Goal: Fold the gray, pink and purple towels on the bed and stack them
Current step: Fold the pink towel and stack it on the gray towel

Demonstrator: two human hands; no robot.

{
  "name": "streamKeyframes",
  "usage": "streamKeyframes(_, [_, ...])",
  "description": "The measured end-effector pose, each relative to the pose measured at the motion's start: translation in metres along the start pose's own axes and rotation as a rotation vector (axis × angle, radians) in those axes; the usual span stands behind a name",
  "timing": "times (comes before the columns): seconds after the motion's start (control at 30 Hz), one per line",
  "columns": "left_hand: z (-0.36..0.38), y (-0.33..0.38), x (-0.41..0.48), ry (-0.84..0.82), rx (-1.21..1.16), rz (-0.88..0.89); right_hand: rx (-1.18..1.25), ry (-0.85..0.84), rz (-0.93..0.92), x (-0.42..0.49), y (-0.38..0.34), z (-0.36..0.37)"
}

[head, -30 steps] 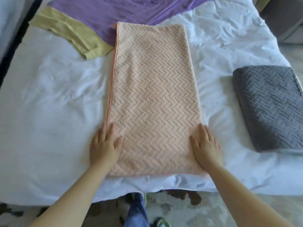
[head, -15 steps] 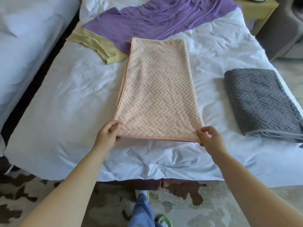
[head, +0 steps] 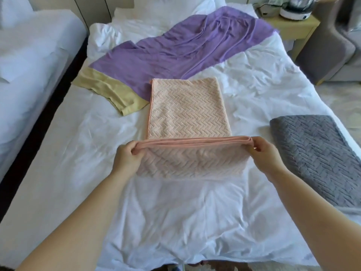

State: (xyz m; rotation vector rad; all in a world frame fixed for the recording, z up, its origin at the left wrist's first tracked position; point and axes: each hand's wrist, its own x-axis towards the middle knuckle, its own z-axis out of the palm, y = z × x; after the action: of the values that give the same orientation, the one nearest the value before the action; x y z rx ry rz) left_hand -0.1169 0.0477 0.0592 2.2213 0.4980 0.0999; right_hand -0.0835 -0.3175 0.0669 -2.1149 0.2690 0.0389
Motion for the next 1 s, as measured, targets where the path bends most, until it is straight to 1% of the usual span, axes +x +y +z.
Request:
streamKeyframes(0.07, [0.012,-0.001,0.042,0.014,0.119,0.063,-0.017,0.012,0.040,0.037,-0.001,0.013])
streamKeyframes(0.1, [0.019,-0.001,0.062,-0.020,0.117,0.077,-0.022,0.012,0.073,0.055,-0.001,0.021])
streamKeyframes(0.17, [0.035,-0.004,0.094,-0.132,0.049,0.042,0.004,0.013,0.149,0.089,0.001,0.039])
streamKeyframes(0.23, [0.052,-0.009,0.122,-0.161,0.016,0.014,0.011,0.032,0.207,0.119,0.007,0.059])
streamKeyframes(0.33, [0.073,-0.016,0.160,-0.117,0.034,0.007,-0.130,0.085,0.222,0.153,0.020,0.083])
streamKeyframes(0.4, [0.084,-0.021,0.180,-0.126,0.055,-0.002,-0.203,0.116,0.217,0.169,0.027,0.092])
streamKeyframes(0.5, [0.098,-0.034,0.197,-0.144,0.193,-0.016,-0.322,0.119,0.212,0.188,0.038,0.102])
streamKeyframes(0.63, [0.110,-0.049,0.199,-0.097,0.392,0.003,-0.515,0.067,0.235,0.194,0.052,0.114])
streamKeyframes(0.73, [0.107,-0.045,0.197,-0.081,0.476,-0.010,-0.553,0.097,0.277,0.192,0.048,0.117])
streamKeyframes(0.77, [0.103,-0.041,0.197,-0.040,0.487,0.014,-0.549,0.131,0.254,0.189,0.045,0.116])
streamKeyframes(0.8, [0.098,-0.037,0.194,0.037,0.494,0.079,-0.538,0.175,0.192,0.184,0.041,0.114])
streamKeyframes(0.87, [0.095,-0.025,0.182,0.183,0.489,0.331,-0.502,0.233,-0.031,0.167,0.029,0.111])
streamKeyframes(0.9, [0.098,-0.016,0.171,0.177,0.453,0.488,-0.486,0.211,-0.153,0.157,0.022,0.113])
streamKeyframes(0.93, [0.105,-0.009,0.159,0.101,0.434,0.634,-0.496,0.137,-0.248,0.146,0.016,0.117])
streamKeyframes(0.97, [0.114,-0.002,0.146,-0.032,0.448,0.727,-0.546,0.030,-0.308,0.135,0.011,0.123])
streamKeyframes(1.0, [0.124,0.003,0.134,-0.179,0.510,0.743,-0.630,-0.084,-0.336,0.127,0.008,0.131])
